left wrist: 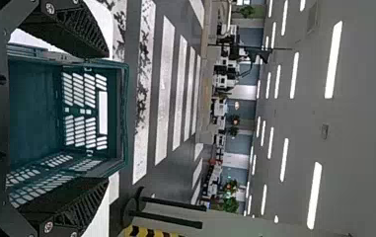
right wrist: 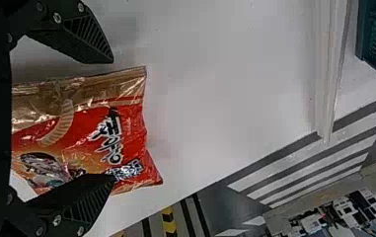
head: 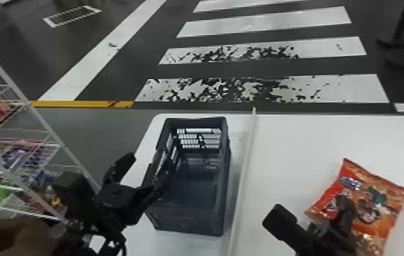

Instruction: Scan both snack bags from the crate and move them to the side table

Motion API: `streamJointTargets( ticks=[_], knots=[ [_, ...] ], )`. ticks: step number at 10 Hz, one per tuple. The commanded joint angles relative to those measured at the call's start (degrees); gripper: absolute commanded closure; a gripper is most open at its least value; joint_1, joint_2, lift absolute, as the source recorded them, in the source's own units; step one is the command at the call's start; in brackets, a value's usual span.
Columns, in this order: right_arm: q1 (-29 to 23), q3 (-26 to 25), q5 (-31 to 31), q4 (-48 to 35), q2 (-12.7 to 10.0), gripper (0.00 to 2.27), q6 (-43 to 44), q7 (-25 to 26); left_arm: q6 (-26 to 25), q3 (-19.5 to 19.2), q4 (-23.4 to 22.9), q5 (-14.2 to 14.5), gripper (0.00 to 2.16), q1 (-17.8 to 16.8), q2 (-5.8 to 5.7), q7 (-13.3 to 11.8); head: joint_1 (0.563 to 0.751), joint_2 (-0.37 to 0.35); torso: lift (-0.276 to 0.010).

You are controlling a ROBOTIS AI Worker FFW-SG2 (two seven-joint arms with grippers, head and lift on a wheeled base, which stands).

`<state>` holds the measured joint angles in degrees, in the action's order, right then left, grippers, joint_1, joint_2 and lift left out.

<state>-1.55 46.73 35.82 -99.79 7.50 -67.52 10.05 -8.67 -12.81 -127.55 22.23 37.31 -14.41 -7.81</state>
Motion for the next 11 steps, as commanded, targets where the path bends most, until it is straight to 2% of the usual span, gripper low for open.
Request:
streamJointTargets(
  ticks=[1, 3, 4, 5, 6, 7, 9, 10, 11],
  knots=[
    [0.06, -0.5, -0.32, 0.29, 0.94, 0.18, 0.94, -0.12, 0.1, 0.32, 0.2, 0.0, 0.11, -0.22, 0.08, -0.1, 0.695, 0.268, -0.095],
    [0.5, -0.5, -0.58, 1.26, 0.94, 0.19, 1.29, -0.38, 0.27, 0.41, 0.11, 0.0, 0.11, -0.31, 0.17, -0.1, 0.695, 0.255, -0.095],
    [0.85, -0.5, -0.67, 1.61, 0.94, 0.42, 1.29, -1.35, 0.45, 0.41, 0.11, 0.0, 0.11, -0.31, 0.17, -0.18, 0.695, 0.252, -0.095],
    [1.2, -1.21, -0.76, 1.88, 0.94, 1.22, 0.94, -3.63, 0.8, 0.32, 0.11, 0.09, 0.11, -0.13, 0.17, -0.18, 0.695, 0.251, -0.095],
    [1.02, -1.65, -0.84, 2.4, 1.12, 1.9, 3.57, -3.72, 1.5, 0.32, 0.2, 0.27, 0.11, 0.13, 0.17, -0.36, 0.695, 0.253, -0.095],
    [-0.38, -2.79, -0.84, 2.14, 1.47, 2.24, 8.67, -3.99, 2.03, 0.32, 0.46, 0.27, 0.11, 0.22, 0.26, -0.36, 0.695, 0.251, -0.095],
    [-3.2, -5.07, -3.3, -1.11, 2.87, 2.24, 14.82, -4.16, 2.03, 0.41, 0.64, 0.35, 0.11, 0.13, 0.26, -0.45, 0.695, 0.267, -0.095],
    [-5.31, -7.71, -6.38, -4.72, 3.75, 2.24, 18.34, -4.16, 2.03, 0.41, 0.81, 0.27, 0.11, -0.05, 0.26, -0.45, 0.695, 0.278, -0.095],
    [-8.12, -12.28, -12.53, -10.52, 4.9, 2.24, 22.73, -4.78, 2.03, 0.5, 1.17, 0.35, 0.11, -0.22, 0.26, -0.45, 0.695, 0.285, -0.095]
  ],
)
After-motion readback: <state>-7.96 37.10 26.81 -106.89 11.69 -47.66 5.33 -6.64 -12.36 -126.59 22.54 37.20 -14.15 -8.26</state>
